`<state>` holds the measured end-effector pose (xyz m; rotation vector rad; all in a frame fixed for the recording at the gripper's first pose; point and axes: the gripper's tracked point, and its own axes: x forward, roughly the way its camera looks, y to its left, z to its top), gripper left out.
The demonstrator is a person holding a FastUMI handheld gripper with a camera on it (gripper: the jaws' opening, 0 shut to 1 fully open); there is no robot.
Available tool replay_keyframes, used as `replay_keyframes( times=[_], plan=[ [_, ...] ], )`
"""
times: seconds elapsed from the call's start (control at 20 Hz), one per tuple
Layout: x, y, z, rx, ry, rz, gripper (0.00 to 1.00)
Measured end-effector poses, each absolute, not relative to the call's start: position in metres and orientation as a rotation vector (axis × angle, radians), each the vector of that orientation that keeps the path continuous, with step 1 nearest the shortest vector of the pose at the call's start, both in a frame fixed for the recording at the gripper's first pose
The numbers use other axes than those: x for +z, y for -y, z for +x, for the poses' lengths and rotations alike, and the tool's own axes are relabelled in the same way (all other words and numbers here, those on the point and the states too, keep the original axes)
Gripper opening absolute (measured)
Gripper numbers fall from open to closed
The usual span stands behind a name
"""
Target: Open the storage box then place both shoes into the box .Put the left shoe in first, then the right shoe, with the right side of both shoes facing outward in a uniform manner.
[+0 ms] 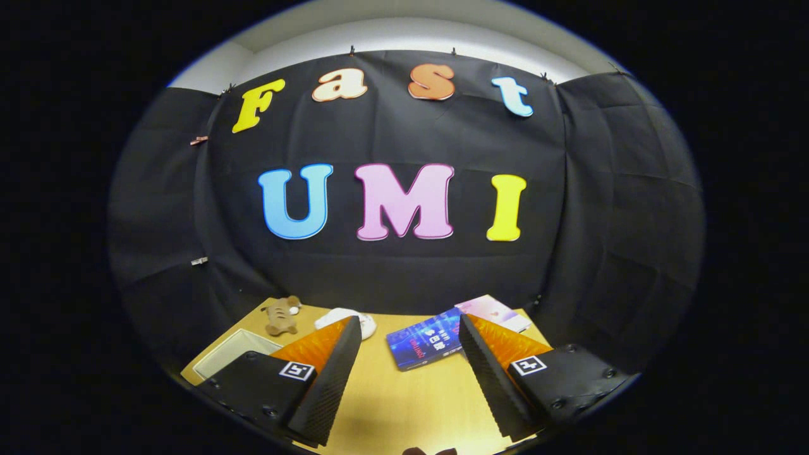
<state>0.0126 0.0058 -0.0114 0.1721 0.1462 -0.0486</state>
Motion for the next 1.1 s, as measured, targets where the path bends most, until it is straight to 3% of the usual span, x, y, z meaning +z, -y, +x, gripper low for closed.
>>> replay_keyframes(
  times=[0.15, 0.45, 1.1],
  plan=[
    [-0.008, 0.031, 0.004, -0.106, -0.071, 0.109, 0.96],
    [-0.029, 0.06, -0.004, -0.169, -0.096, 0.137, 0.94],
    [-0.028, 0.047, -0.005, -0.164, -0.111, 0.113, 0.97]
  ],
)
